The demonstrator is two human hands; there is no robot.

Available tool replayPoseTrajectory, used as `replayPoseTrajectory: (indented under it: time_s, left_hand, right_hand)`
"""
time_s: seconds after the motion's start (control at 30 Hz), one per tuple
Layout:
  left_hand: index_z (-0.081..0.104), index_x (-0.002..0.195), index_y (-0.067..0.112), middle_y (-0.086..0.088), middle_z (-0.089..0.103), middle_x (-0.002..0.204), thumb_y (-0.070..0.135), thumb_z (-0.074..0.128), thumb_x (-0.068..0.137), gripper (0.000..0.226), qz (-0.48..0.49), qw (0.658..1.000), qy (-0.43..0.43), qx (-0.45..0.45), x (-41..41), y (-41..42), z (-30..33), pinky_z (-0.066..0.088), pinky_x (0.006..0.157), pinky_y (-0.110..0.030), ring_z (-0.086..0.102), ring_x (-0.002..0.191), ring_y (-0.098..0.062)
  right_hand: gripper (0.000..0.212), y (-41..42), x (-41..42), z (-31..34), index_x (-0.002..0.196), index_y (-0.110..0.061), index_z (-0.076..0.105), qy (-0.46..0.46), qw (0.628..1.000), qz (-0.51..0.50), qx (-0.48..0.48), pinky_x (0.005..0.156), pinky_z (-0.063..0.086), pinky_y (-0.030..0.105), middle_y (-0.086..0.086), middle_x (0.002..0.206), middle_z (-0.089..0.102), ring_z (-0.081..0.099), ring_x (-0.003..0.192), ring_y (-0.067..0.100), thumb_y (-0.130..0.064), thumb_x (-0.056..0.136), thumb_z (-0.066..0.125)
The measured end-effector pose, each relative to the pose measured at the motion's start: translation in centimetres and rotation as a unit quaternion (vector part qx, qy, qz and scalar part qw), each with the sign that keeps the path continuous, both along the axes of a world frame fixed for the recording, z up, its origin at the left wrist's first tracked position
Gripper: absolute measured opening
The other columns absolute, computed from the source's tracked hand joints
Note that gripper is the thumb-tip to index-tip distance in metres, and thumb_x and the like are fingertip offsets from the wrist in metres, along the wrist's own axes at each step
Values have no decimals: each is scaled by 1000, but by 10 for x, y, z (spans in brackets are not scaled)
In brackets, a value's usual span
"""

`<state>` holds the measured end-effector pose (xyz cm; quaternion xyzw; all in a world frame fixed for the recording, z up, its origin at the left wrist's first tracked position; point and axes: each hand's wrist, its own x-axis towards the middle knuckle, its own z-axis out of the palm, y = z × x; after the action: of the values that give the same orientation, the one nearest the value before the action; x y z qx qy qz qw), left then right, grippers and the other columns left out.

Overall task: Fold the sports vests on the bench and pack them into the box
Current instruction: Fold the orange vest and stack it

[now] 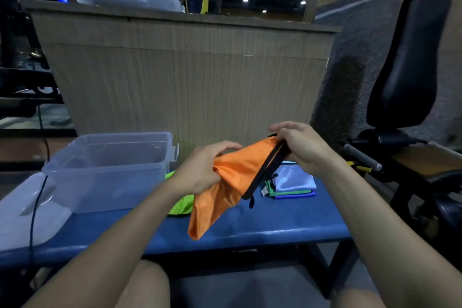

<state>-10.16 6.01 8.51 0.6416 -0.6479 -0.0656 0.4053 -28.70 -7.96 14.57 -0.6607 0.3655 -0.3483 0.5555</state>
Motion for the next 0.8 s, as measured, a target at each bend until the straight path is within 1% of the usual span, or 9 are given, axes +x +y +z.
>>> replayPoseTrajectory:
  time_s: [0.17,0.33,0.4,0.5,0.57,0.63,0.7,0.73,0.8]
  left_hand:
    - [67,124,16,8,73,111,-6,75,82,47,-109,976,109,155,19,6,-6,47,85,-12,67,103,-3]
    - [69,121,23,-2,75,112,-7,76,80,50,-37,952,234,192,61,-38,-45,54,85,-20,69,110,-17]
    - [62,132,20,-9,74,112,4,79,81,57,48,939,265,215,83,-64,-65,56,90,-29,70,107,-26]
    - [45,143,9,-15,67,125,40,75,85,72,253,930,117,241,111,-98,-95,51,96,-38,63,116,-33]
    - [50,132,7,-20,65,122,40,62,96,50,338,922,26,187,117,-105,-113,51,94,-44,61,115,-39]
    - [61,117,10,-12,68,110,25,61,97,25,296,949,21,107,115,-105,-130,51,86,-38,64,105,-35]
    - [69,100,16,0,67,92,13,64,94,8,171,979,47,96,105,-104,-145,48,77,-30,67,90,-27]
    - [70,99,19,3,67,93,15,66,93,8,101,989,29,107,100,-104,-153,48,78,-28,67,89,-21]
    - [70,115,25,6,65,116,32,65,94,23,-4,985,-91,149,95,-109,-167,47,94,-32,61,109,-15]
  right_hand:
    - [13,-11,-3,-8,93,-3,71,124,990,50,-41,44,53,28,10,64,63,61,50,21,-10,95,60]
    - [10,-57,58,-42,90,-2,66,131,991,20,38,41,54,27,14,71,62,59,47,20,-8,94,59]
    - [17,-78,87,-62,105,-1,60,104,990,13,98,46,58,32,20,91,66,67,56,26,-17,98,58]
    - [55,-104,112,-94,146,-5,37,20,987,35,153,60,63,41,19,131,57,76,80,36,-25,99,59]
    - [57,-110,113,-115,152,-13,32,-13,988,42,146,68,64,44,12,123,60,76,87,38,-14,100,56]
    - [47,-110,106,-138,145,-10,40,17,991,39,128,68,64,43,15,119,61,75,86,38,-5,100,54]
    - [37,-107,99,-162,135,-6,49,54,990,40,125,58,62,36,21,116,63,73,77,37,0,98,55]
    - [31,-105,97,-174,129,-5,54,79,990,48,104,55,59,33,21,112,65,70,73,33,-1,98,56]
    - [19,-103,92,-202,114,-13,64,184,979,70,-49,64,57,33,14,108,71,70,77,23,-7,97,58]
